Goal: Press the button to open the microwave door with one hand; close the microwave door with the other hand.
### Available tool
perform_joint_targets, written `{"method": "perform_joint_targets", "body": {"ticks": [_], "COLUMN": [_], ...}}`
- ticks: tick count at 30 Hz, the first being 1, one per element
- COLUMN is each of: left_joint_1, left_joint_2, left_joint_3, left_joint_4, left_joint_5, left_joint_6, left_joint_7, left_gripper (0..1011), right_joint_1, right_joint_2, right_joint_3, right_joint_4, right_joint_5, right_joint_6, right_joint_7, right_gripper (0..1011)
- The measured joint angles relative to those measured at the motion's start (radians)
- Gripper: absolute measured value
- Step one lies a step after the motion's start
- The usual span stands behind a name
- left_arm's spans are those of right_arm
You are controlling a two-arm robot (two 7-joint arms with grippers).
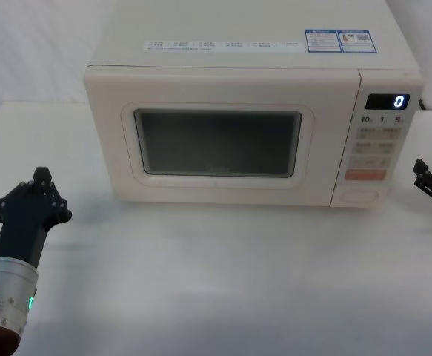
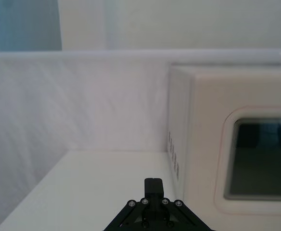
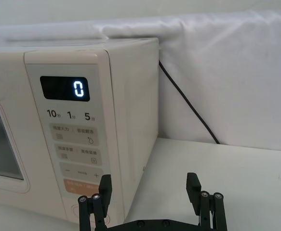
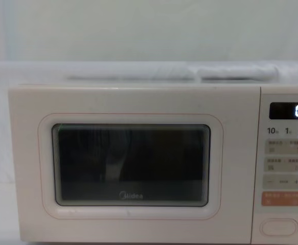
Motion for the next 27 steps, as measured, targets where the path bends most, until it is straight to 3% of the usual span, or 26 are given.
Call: {"method": "perform_joint_targets", "body": {"ticks": [11, 21, 27], "left_joint_1": [-0.024, -0.035, -0.048], "left_joint_2": [-0.018, -0.042, -0.057], "left_joint_3": [-0.010, -0.020, -0.026], "left_joint_4": [0.086, 0.122, 0.132], "left_joint_5": [0.010, 0.013, 0.008], "left_joint_6": [0.003, 0.011, 0.044], "left_joint_7": [-0.041, -0.071, -0.086], "left_gripper": [0, 0, 0], "right_joint_1": [0.000, 0.000, 0.000], "right_joint_2": [0.000, 0.000, 0.000], "right_joint_3": [0.000, 0.000, 0.000], "right_joint_4": [0.000, 0.000, 0.000], "right_joint_5": [0.000, 0.000, 0.000], "right_joint_6": [0.000, 0.000, 0.000], "right_joint_7": [0.000, 0.000, 0.000], "right_gripper": [1002, 1002, 1002]}}
